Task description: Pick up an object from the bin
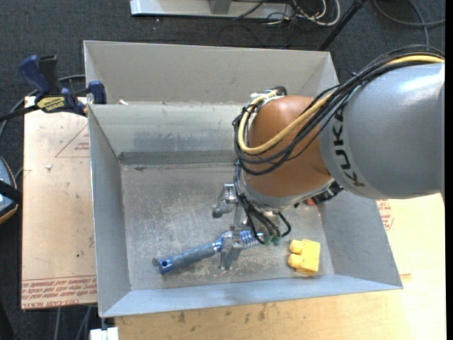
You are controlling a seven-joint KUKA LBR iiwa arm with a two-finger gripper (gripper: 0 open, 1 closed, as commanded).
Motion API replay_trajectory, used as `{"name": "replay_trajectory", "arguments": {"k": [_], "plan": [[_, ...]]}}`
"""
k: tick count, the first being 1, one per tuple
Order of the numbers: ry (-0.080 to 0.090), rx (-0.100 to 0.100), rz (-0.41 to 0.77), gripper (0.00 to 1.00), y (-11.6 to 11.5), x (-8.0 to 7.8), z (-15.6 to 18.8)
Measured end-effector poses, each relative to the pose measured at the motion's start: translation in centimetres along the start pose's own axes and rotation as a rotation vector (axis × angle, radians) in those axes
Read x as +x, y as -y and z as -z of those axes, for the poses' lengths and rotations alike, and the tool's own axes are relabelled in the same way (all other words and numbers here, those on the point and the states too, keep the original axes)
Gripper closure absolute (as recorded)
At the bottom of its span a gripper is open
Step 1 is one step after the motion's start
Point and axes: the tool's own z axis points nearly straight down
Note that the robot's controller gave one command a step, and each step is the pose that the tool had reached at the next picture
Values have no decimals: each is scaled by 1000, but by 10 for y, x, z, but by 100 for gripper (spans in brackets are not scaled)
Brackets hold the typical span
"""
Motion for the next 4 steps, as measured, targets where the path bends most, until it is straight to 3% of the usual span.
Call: {"name": "replay_trajectory", "arguments": {"k": [1,2,3,4], "plan": [[3,2,135,0,69,-11,-98],[8,-1,138,100,66,-12,-94],[15,4,584,100,84,-32,50],[17,6,723,100,106,-22,146]]}}
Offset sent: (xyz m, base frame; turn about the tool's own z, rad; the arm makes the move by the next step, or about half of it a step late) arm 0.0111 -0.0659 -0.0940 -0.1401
